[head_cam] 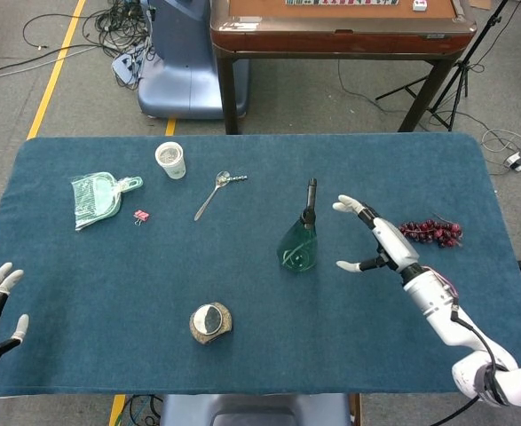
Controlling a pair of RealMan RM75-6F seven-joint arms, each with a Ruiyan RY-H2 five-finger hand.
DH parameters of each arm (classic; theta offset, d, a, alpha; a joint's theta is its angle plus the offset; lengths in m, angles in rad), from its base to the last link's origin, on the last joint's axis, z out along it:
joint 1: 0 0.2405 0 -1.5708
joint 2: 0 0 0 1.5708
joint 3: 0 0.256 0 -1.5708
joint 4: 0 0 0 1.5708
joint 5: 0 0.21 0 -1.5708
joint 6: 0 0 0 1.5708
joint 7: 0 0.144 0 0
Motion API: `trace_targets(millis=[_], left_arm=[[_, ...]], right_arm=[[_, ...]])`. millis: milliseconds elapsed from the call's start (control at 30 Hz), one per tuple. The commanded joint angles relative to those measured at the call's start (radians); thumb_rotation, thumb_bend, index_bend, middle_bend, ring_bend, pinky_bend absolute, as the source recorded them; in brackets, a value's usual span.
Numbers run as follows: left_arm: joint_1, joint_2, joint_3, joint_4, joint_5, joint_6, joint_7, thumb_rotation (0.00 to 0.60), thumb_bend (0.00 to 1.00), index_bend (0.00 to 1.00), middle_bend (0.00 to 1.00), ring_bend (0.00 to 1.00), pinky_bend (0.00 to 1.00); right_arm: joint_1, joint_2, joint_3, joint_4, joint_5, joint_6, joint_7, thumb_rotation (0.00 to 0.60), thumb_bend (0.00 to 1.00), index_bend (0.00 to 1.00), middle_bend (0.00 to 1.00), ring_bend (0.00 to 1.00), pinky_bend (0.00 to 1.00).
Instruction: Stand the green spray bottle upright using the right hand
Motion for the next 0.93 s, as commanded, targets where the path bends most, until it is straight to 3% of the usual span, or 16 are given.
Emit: trace_targets(millis=[33, 300, 500, 733, 933], left_arm=[[-0.003, -0.001, -0.002, 0.000, 0.001, -0.002, 0.003, 0.600, 0.45, 0.11, 0.04, 0.06, 0.05], [-0.014, -0.009, -0.007, -0.005, 0.002, -0.008, 0.019, 0.600, 0.45, 0.11, 0.04, 0.05, 0.05], [-0.015, -0.015, -0.007, -0.017, 0.014, 0.003, 0.039, 0.600, 0.45, 0.11, 0.04, 0.05, 0.05], [-0.014, -0.014, -0.005, -0.031, 0.020, 0.010, 0.051, 0.600, 0.45, 0.11, 0.04, 0.06, 0.05], [-0.017, -0.013, -0.004, -0.036, 0.022, 0.006, 0.055, 0.600, 0.45, 0.11, 0.04, 0.05, 0.05]], right_arm=[[-0.085, 0.099, -0.044, -0.099, 0.027, 0.086, -0.200, 0.600, 0.00, 0.08, 0.15, 0.02, 0.00], [-0.236, 0.175, -0.105, -0.141, -0.045, 0.297, -0.399, 0.600, 0.00, 0.14, 0.18, 0.03, 0.00], [-0.366, 0.165, -0.164, -0.126, -0.114, 0.451, -0.468, 0.600, 0.00, 0.18, 0.20, 0.05, 0.00], [-0.462, 0.144, -0.210, -0.118, -0.172, 0.543, -0.508, 0.600, 0.00, 0.20, 0.22, 0.08, 0.00], [-0.499, 0.133, -0.208, -0.114, -0.189, 0.577, -0.524, 0.600, 0.00, 0.21, 0.23, 0.08, 0.00]])
